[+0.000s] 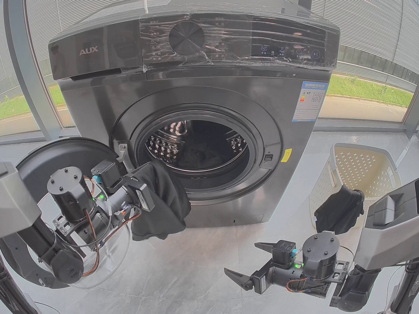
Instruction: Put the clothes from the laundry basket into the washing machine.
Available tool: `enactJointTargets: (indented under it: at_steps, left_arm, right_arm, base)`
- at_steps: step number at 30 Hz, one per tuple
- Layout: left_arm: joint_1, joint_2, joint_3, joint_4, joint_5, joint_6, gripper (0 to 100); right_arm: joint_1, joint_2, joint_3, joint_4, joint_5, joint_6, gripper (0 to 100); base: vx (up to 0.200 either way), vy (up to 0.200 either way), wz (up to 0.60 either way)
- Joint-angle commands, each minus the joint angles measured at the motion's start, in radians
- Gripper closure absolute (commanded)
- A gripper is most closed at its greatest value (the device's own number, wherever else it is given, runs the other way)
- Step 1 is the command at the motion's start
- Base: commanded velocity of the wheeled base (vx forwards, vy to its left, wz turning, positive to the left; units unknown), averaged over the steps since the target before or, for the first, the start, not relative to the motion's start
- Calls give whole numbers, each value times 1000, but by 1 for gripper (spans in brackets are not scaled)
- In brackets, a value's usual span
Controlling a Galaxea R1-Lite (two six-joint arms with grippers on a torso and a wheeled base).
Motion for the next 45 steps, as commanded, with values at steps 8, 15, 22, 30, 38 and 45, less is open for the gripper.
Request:
enactJointTargets:
  at_steps: [8,15,22,30,38,45]
  left_arm:
    - [-71,-80,76,0,9,-16,100]
    - [-97,-97,134,-2,11,-15,100]
    - [-102,-107,164,-2,11,-4,100]
    - [-102,-91,176,-2,18,0,100]
    - [-109,-81,179,0,18,2,100]
    - [-111,-81,182,-2,18,2,100]
  right_arm:
    - [-138,-193,40,0,-3,-2,0]
    - [-213,-202,40,-2,0,-5,0]
    - [-204,-205,41,-2,-1,-5,0]
    - [-199,-204,46,-2,-1,-2,0]
    - [-188,-205,46,-2,-1,0,0]
    - [-187,-205,46,-2,-1,0,0]
  base:
    - [0,0,0]
    - [0,0,0]
    - [0,0,0]
    - [25,0,0]
    - [200,0,0]
    - [29,0,0]
